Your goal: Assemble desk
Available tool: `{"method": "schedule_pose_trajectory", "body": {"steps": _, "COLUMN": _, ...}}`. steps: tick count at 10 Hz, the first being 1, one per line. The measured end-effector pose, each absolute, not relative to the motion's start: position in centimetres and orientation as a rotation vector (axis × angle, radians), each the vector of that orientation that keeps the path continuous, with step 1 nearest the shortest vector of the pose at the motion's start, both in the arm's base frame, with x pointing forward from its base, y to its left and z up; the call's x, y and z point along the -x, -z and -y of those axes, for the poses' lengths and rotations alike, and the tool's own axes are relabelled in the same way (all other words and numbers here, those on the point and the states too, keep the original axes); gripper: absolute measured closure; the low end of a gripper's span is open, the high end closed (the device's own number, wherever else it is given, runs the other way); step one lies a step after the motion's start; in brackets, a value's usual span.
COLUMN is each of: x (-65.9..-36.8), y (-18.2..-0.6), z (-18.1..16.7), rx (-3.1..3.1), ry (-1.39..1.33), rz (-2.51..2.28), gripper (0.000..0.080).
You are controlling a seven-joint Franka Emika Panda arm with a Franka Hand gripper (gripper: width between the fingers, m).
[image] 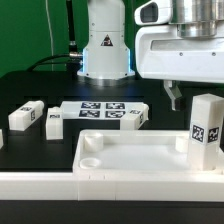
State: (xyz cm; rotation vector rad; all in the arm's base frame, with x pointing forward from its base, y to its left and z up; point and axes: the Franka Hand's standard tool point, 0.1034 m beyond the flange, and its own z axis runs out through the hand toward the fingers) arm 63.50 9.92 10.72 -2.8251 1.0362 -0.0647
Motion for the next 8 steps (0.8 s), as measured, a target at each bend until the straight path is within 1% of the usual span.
{"method": "schedule_pose_trajectory", "body": {"steps": 2, "x": -63.56, "y": -10.70, "z": -10.00, "rx": 2.927, "ry": 0.087, "rz": -0.717, "gripper": 0.0151}}
{"method": "schedule_pose_trajectory", "body": {"steps": 3, "x": -63.56, "y": -10.74, "z": -10.21, "rx": 2.939, "ry": 0.090, "rz": -0.671, "gripper": 0.0150}}
{"method": "schedule_pose_trajectory", "body": {"steps": 8, "x": -63.57, "y": -10.81, "z": -10.63, "rx": 3.021, "ry": 0.123, "rz": -0.153, "gripper": 0.0150}}
